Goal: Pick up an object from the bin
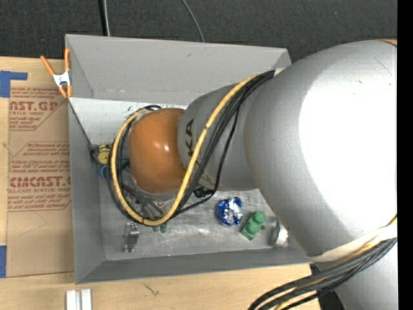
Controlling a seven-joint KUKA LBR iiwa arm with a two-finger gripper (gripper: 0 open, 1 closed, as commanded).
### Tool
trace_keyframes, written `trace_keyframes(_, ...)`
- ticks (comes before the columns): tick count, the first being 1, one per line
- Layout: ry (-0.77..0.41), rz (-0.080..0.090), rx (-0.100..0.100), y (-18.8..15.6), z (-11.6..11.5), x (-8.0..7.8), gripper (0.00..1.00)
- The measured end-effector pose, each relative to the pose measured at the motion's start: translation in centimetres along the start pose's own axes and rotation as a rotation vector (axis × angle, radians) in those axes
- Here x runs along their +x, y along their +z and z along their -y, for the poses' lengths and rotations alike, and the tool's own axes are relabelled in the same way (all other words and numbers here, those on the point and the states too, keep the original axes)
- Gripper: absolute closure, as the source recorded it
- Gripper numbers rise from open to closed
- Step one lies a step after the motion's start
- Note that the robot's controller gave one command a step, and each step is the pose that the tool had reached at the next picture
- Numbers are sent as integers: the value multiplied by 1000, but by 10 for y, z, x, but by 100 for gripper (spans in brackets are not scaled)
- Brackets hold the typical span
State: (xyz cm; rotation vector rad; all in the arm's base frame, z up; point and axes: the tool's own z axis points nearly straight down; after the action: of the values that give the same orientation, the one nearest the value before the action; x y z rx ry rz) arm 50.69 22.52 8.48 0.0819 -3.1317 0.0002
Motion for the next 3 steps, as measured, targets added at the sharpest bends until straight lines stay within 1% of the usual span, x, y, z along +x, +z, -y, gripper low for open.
trace_keyframes(1,60,17,2,-43,90,-61,0)
trace_keyframes(2,173,11,1,-39,147,-78,0)
trace_keyframes(3,123,18,-2,-113,142,-66,0)
